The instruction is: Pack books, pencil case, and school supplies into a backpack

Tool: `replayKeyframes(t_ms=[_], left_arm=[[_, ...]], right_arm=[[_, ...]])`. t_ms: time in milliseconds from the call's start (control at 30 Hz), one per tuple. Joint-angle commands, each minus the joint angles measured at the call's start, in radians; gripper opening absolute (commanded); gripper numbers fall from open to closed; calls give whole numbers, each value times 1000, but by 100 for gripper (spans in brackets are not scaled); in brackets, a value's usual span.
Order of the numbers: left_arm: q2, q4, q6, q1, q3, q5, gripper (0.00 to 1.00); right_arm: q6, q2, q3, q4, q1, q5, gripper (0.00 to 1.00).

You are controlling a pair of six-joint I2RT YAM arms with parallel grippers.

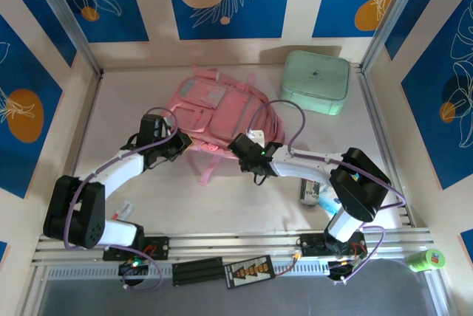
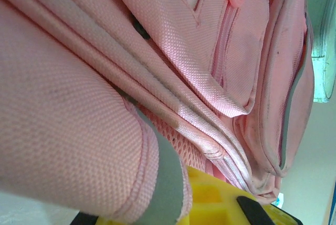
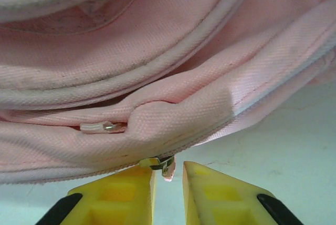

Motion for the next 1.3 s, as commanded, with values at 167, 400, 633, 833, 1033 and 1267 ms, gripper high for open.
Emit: replayKeyframes(t_ms=[167, 400, 633, 833, 1033, 1267], left_arm=[[-11, 36, 24, 6, 54, 35, 0], [-13, 12, 37, 7, 65, 7, 0], [-11, 2, 59, 41, 54, -31, 0], [32, 21, 74, 55, 61, -12, 0], [131, 21, 129, 68, 122, -2, 0], [278, 29, 212, 126, 218, -6, 26]], right_arm=[[-89, 19, 14, 16, -12, 4, 25], [-207, -9, -24, 66, -12, 52, 14], [-261, -126, -143, 82, -91, 51, 9], [-282, -202, -206, 111, -161, -27, 0], [-412, -230, -161, 150, -165, -318, 0], [-415, -190, -131, 257, -149, -686, 0]])
